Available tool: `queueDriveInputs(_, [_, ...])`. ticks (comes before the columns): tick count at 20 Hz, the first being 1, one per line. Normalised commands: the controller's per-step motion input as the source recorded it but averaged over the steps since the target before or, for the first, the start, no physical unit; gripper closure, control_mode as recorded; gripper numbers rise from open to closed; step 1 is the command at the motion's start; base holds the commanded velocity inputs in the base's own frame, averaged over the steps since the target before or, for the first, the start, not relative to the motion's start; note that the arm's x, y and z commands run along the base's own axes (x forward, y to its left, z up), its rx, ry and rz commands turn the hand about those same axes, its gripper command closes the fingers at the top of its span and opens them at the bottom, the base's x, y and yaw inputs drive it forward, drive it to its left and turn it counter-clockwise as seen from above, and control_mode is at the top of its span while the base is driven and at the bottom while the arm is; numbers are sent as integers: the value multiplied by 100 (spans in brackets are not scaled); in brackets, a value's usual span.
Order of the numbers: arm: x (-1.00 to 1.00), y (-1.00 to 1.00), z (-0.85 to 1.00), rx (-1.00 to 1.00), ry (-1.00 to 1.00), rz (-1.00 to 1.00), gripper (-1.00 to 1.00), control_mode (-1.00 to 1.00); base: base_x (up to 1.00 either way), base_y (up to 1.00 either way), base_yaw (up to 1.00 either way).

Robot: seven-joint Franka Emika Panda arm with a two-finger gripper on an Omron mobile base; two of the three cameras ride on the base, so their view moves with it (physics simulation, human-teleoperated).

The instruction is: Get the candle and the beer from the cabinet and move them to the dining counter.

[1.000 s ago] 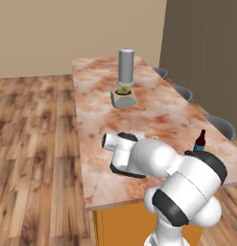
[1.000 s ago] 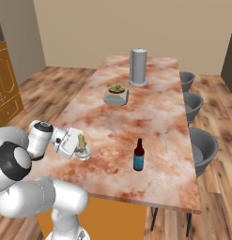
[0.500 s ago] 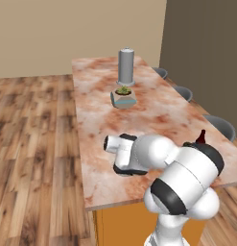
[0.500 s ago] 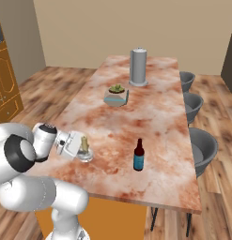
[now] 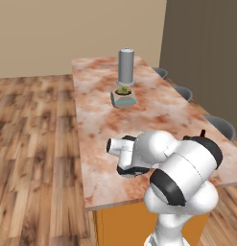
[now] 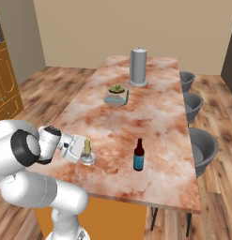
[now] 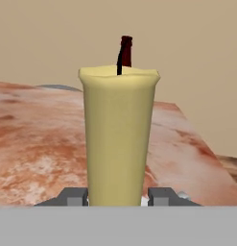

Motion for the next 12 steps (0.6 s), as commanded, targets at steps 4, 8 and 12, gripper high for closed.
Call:
queueDriveInputs(4, [6, -8, -25, 1, 1, 0, 100, -100, 0, 0, 0])
queueDriveInputs(8, [16, -17, -21, 3, 3, 0, 100, -100, 0, 0, 0])
queueDriveInputs(12, [15, -9, -27, 3, 1, 0, 100, -100, 0, 0, 0])
